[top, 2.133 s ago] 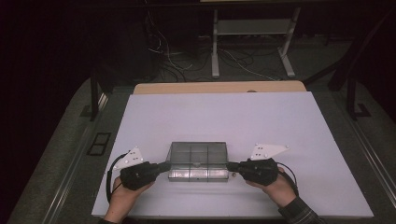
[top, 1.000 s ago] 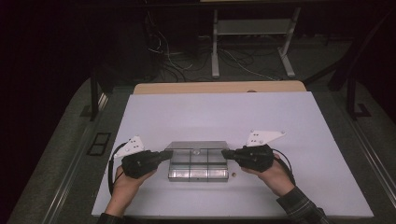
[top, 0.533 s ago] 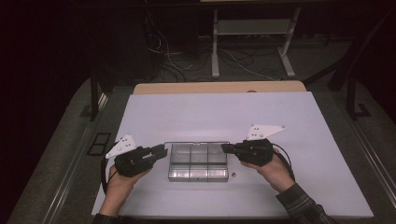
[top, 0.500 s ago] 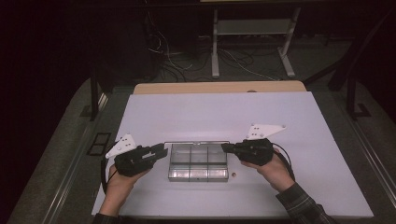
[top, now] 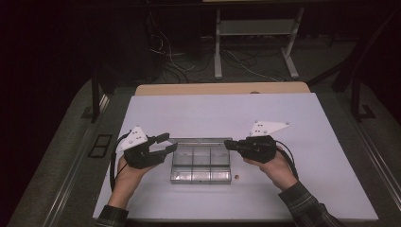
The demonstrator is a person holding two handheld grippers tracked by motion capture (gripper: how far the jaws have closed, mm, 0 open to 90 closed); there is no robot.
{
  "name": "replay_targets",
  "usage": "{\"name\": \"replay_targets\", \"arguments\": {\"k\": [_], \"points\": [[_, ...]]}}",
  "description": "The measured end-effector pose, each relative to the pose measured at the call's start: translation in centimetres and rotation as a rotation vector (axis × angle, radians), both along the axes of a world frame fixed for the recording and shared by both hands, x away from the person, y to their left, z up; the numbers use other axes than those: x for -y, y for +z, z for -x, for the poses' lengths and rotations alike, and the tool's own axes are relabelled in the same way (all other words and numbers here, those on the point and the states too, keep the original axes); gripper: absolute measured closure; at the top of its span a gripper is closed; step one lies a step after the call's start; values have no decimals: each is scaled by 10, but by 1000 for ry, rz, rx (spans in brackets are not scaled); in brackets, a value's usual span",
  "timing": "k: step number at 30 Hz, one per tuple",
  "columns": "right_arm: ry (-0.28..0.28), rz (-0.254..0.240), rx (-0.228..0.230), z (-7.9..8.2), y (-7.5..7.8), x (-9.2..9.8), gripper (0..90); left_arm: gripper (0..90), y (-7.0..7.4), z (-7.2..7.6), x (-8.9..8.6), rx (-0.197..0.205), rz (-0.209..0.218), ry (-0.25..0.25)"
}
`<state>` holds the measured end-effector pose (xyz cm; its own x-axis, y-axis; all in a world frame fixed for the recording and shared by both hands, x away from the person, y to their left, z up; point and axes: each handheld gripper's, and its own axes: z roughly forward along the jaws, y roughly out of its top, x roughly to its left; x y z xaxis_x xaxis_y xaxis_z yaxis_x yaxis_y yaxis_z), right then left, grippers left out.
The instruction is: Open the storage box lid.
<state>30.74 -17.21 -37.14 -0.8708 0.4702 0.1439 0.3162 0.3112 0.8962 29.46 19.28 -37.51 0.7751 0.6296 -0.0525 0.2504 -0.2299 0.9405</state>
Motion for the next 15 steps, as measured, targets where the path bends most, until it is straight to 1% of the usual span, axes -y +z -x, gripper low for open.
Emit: {"name": "replay_targets", "arguments": {"k": [5, 10, 13, 15], "points": [[-4, -5, 3, -3, 2, 0, 894, 516, 4, -4, 6, 20, -1, -3], [-11, -8, 8, -4, 4, 2, 894, 560, 7, -7, 11, 34, 9, -8], [-13, -4, 10, -5, 3, 3, 894, 566, 9, -9, 13, 41, 1, -1], [-15, -2, 9, -4, 3, 4, 894, 573, 10, -10, 14, 40, 5, 5]]}}
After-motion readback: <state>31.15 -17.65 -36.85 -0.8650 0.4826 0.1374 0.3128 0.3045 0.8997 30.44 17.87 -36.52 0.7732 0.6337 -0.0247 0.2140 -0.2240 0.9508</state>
